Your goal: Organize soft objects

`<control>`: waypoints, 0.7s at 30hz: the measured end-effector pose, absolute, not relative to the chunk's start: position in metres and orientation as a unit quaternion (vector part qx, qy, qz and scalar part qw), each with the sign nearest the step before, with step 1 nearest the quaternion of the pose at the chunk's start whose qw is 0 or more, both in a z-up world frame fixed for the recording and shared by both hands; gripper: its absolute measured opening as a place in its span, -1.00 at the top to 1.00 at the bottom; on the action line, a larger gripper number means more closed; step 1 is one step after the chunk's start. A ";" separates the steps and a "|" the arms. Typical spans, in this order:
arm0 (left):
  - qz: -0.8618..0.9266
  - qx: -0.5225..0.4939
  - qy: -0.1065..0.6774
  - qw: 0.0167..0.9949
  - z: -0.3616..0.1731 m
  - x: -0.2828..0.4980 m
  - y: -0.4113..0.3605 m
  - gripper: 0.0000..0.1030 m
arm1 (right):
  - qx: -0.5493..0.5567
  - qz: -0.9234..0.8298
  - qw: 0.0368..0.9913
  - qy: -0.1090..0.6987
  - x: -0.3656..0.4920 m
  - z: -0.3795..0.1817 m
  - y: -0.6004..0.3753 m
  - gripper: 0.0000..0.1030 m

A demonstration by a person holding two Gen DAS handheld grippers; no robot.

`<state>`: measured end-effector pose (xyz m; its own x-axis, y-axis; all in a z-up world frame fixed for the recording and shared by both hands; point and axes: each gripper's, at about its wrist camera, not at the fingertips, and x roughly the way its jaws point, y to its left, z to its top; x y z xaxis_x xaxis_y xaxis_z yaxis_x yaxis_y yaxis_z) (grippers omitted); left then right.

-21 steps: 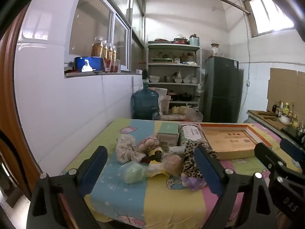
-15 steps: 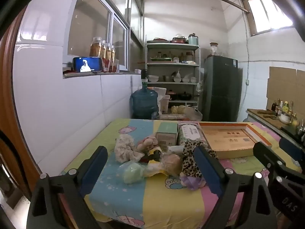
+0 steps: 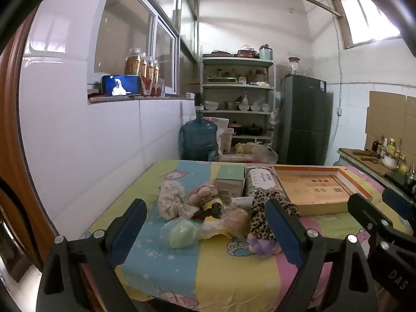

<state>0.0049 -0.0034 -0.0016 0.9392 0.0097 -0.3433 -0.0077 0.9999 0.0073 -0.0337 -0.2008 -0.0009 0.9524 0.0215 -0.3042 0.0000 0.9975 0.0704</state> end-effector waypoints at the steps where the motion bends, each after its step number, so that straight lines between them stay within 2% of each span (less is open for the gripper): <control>1: 0.003 0.003 0.176 0.984 -0.002 0.005 -0.004 -0.80 | 0.035 0.006 0.987 0.155 -0.033 -0.001 -0.200 -0.63; 21: 0.004 0.000 0.175 0.985 -0.007 0.005 -0.004 -0.80 | 0.031 0.020 0.987 0.159 -0.034 -0.003 -0.192 -0.63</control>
<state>0.0045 -0.0035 -0.0066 0.9391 0.0069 -0.3436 -0.0069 1.0000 0.0015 -0.0340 -0.1924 -0.0028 0.9486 0.0484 -0.3129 -0.0286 0.9973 0.0676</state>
